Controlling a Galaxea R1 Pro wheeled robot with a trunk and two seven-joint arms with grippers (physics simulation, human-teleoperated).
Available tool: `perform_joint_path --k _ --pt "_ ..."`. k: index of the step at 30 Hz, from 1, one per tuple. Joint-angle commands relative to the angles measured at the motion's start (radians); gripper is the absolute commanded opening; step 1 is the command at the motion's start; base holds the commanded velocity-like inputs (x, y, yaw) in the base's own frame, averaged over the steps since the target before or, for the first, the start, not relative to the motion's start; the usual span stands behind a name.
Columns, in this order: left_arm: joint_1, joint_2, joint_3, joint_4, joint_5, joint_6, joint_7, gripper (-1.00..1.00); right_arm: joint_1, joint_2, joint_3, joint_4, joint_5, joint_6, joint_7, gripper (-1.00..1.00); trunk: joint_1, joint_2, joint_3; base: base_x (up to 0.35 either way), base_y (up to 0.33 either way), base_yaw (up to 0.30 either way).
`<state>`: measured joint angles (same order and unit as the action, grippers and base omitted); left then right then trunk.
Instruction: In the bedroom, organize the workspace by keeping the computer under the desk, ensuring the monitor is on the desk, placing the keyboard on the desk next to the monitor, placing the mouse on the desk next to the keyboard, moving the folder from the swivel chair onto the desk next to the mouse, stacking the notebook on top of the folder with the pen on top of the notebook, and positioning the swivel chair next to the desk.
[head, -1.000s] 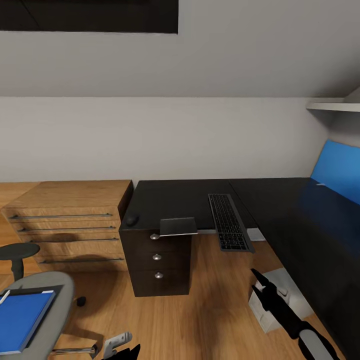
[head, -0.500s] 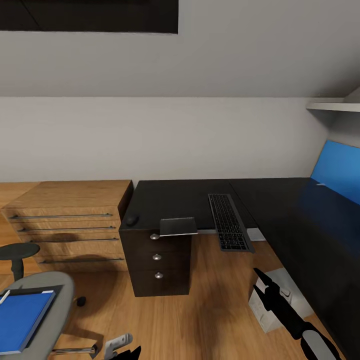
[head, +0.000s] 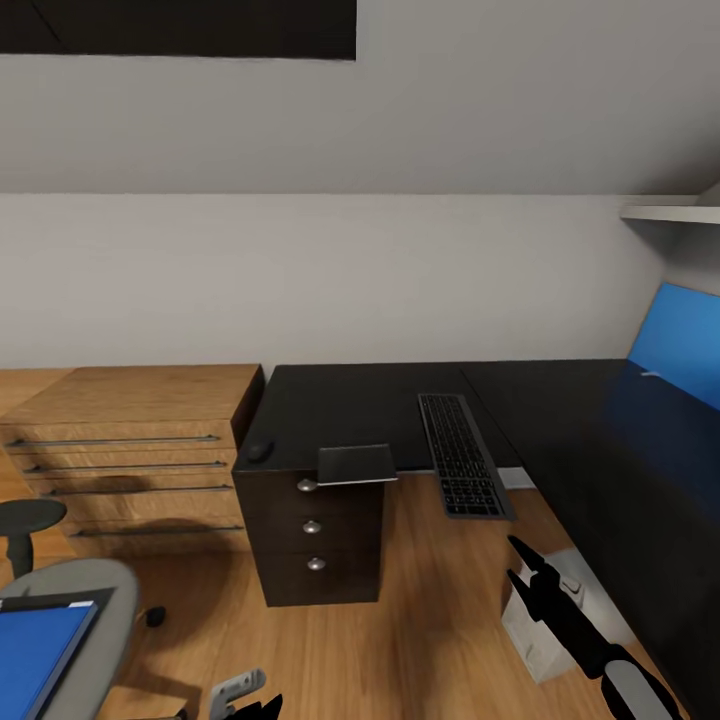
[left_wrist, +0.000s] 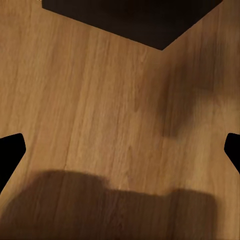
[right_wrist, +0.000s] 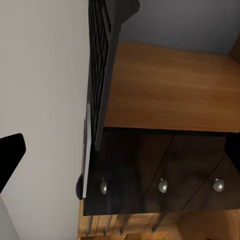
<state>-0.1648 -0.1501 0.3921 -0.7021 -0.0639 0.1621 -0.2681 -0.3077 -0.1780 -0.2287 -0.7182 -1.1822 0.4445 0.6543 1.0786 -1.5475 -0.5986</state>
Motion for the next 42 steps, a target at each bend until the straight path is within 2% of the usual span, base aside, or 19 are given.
perform_joint_path --k 1,13,24,29,42 --pt "-0.001 -0.002 0.008 -0.002 -0.007 0.007 -0.010 1.00 -0.001 0.000 -0.001 0.001 -0.007 0.008 0.001 1.00 0.000 -0.001 -0.001 0.065 0.000 0.000" --pt "-0.001 -0.002 0.008 -0.002 -0.007 0.007 -0.010 1.00 -0.001 0.001 0.000 0.001 -0.006 0.004 0.001 1.00 0.000 -0.001 -0.001 0.134 0.000 0.000" --pt "-0.001 -0.002 0.008 -0.002 -0.006 0.007 -0.009 1.00 -0.001 0.002 0.000 0.002 -0.005 0.003 0.001 1.00 0.000 -0.001 -0.001 0.028 0.000 0.000" --pt "-0.001 -0.002 0.008 -0.002 -0.005 0.007 -0.008 1.00 -0.001 0.002 0.000 0.002 -0.005 0.003 0.001 1.00 0.019 -0.036 -0.017 0.002 0.000 0.000" --pt "-0.001 -0.001 0.011 -0.002 0.001 0.007 -0.008 1.00 -0.001 0.002 0.001 0.002 -0.004 0.003 0.001 1.00 0.019 -0.036 -0.017 0.000 0.000 0.000"
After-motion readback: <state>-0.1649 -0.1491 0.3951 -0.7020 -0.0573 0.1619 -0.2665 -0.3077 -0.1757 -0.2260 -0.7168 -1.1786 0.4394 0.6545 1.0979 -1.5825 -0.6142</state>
